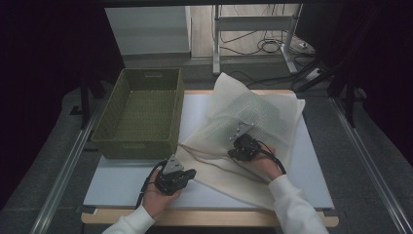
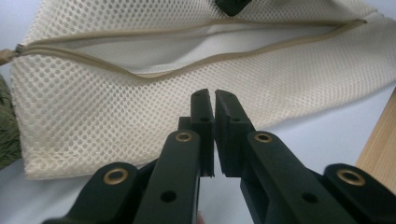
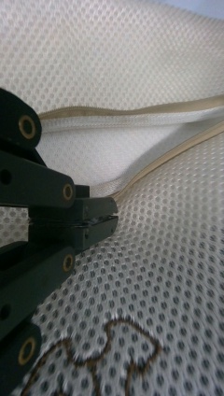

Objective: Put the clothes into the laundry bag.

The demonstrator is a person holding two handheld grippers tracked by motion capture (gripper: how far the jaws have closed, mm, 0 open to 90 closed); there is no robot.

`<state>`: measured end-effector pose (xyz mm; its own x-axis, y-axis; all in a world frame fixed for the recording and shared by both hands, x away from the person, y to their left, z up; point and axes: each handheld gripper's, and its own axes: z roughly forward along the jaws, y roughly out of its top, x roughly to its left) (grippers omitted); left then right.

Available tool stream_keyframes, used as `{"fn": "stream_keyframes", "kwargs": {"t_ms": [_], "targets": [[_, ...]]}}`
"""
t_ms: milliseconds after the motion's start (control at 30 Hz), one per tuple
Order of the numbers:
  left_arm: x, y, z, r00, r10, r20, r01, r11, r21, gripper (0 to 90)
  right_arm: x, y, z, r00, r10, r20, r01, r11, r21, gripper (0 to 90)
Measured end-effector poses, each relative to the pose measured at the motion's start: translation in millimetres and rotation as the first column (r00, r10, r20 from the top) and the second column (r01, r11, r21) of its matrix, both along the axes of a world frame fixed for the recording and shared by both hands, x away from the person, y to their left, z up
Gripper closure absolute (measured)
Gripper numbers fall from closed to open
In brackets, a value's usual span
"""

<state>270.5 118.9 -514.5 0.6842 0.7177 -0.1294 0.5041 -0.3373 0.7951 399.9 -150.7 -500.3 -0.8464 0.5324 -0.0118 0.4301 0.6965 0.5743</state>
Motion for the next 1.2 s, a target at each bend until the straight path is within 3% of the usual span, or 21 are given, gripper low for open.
{"fn": "stream_keyframes", "kwargs": {"t_ms": [133,400,600,833,933,1033,1200], "targets": [[3.1,4.4,1.5,1.0000,0.008,-0.002,-0.008,0.9998,-0.018,87.8,0.6,-2.3,2.8,1.0000,-0.002,-0.005,0.003,0.9996,0.030,88.9],[8.9,6.5,2.2,0.9999,0.009,-0.011,-0.010,0.9996,-0.028,89.8,1.4,-7.3,4.2,0.9999,-0.016,0.003,0.016,0.9992,0.036,88.9],[9.5,6.1,5.0,1.0000,0.006,0.004,-0.006,0.9997,-0.026,89.7,-4.9,-12.4,12.2,0.9994,-0.027,0.023,0.025,0.9978,0.060,88.9],[7.9,25.4,3.2,0.9990,0.044,-0.004,-0.044,0.9987,-0.028,88.0,-16.9,-26.9,24.0,0.9963,-0.080,0.030,0.076,0.9890,0.127,87.1],[7.1,36.3,0.7,0.9981,0.062,0.004,-0.062,0.9980,-0.015,81.0,-23.4,-35.0,23.9,0.9939,-0.103,0.040,0.096,0.9851,0.143,85.5],[5.6,46.7,-3.1,0.9952,0.097,0.009,-0.097,0.9952,0.004,66.7,-34.3,-46.0,22.8,0.9903,-0.127,0.057,0.116,0.9800,0.162,72.4],[1.8,53.3,-2.9,0.9946,0.103,0.011,-0.103,0.9942,0.030,50.0,-55.6,-70.6,19.0,0.9706,-0.218,0.103,0.194,0.9596,0.204,49.2]]}}
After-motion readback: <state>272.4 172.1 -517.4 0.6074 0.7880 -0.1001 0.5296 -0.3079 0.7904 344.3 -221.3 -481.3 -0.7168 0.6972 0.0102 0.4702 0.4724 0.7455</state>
